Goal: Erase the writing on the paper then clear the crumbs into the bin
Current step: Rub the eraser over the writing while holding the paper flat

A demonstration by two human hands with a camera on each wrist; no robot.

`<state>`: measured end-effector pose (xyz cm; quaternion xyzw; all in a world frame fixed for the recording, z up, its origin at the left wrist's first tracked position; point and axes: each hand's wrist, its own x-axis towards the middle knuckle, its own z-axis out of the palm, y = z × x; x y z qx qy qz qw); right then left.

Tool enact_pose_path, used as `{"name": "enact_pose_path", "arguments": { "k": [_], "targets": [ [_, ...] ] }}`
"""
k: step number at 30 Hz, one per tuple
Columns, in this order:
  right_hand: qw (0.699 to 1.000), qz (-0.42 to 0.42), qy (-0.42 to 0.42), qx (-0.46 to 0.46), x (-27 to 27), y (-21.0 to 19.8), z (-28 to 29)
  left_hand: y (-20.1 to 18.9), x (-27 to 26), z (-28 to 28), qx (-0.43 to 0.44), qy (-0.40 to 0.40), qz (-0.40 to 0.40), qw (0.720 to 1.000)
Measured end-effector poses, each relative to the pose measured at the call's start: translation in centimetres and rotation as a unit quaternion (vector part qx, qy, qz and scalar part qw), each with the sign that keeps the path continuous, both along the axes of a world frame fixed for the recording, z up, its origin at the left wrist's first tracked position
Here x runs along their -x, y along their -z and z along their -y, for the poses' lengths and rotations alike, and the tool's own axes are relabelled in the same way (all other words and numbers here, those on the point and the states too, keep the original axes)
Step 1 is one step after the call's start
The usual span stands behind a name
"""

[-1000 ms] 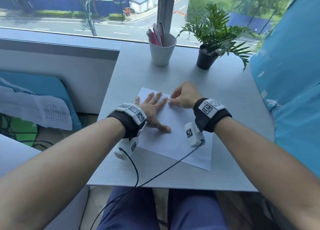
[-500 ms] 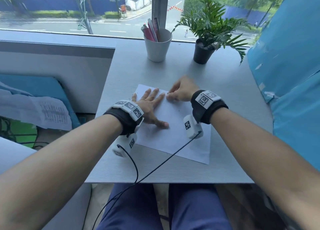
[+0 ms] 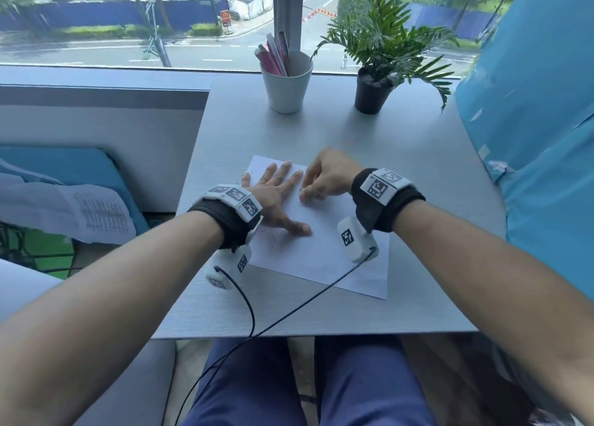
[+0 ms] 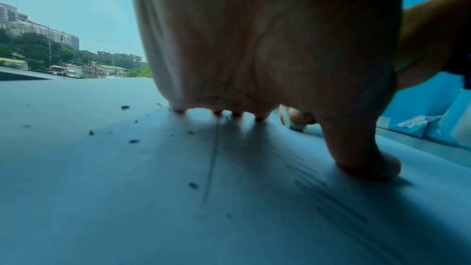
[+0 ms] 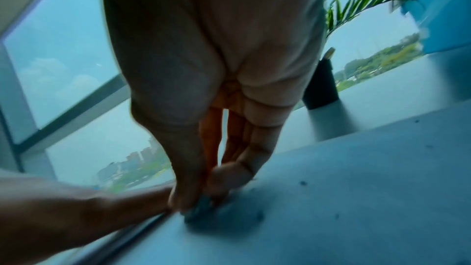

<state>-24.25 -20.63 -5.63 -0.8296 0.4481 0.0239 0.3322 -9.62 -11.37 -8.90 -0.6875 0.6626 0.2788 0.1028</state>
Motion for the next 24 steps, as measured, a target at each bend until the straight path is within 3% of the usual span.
{"name": "enact_pose_path", "arguments": {
  "k": [4,9,14,20,24],
  "targets": [
    [0.995,0.032,0.072,0.062,-0.3,0.0,1.1,0.0,0.1,0.1,-0.007,0.005,0.008,1.0],
    [0.998,-0.025,-0.045,-0.026,0.2,-0.2,-1.1,-0.2,0.1,0.0,-0.011,0.006,0.004,1.0],
    [0.994,0.038,0.075,0.07,-0.4,-0.1,1.0,-0.1,0.1,0.0,-0.012,0.004,-0.001,1.0],
    [0.998,-0.027,-0.04,-0.027,0.2,-0.2,-1.1,0.1,0.0,0.0,-0.005,0.007,0.004,1.0],
    [0.997,0.049,0.053,0.018,1.0,-0.7,0.9,0.3,0.1,-0.2,0.009,0.012,0.003,1.0]
  ]
}}
